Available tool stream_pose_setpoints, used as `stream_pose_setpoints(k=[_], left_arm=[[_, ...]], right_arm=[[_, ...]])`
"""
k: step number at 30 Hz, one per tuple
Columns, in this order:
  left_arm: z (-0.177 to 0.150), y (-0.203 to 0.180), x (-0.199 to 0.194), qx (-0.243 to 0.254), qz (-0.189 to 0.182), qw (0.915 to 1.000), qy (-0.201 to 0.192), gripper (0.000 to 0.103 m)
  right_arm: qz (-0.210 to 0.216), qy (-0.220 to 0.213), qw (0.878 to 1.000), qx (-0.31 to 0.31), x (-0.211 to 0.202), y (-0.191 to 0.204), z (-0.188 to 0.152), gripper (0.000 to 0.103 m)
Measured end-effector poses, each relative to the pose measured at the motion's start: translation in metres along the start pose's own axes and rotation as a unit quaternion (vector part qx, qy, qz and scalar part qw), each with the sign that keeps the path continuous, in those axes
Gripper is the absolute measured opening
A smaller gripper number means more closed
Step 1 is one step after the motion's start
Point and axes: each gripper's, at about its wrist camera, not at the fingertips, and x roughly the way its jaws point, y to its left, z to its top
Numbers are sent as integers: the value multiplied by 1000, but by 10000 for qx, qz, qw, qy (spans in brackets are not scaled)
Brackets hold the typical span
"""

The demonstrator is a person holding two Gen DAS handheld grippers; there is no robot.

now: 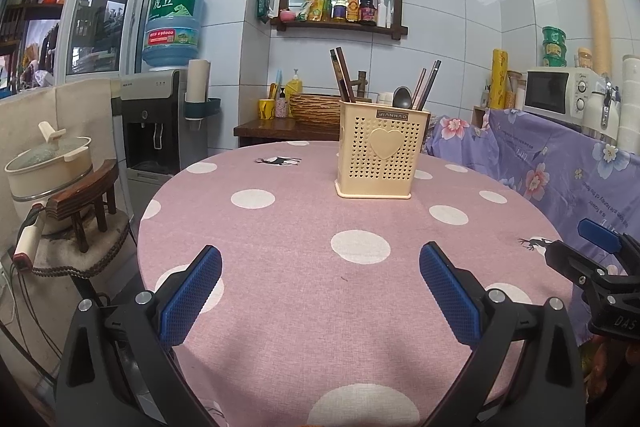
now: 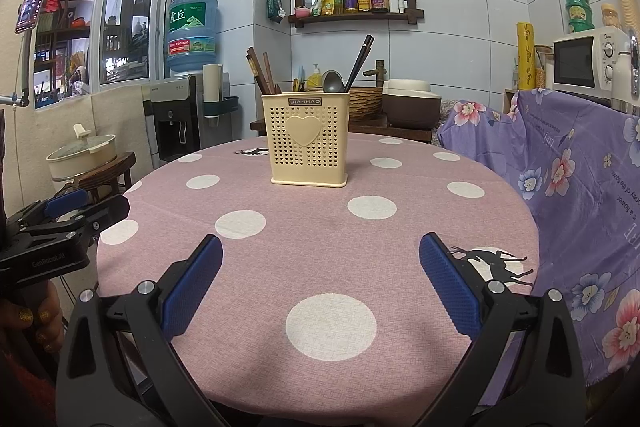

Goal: Organize utensils

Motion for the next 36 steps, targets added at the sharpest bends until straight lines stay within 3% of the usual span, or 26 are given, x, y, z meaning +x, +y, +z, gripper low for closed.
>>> stream_pose_setpoints(k=[36], left_arm=[[-4,3,-1,-1,3,10000,-55,98]], right_arm=[[10,7,10000,8,-1,4,-1,97]])
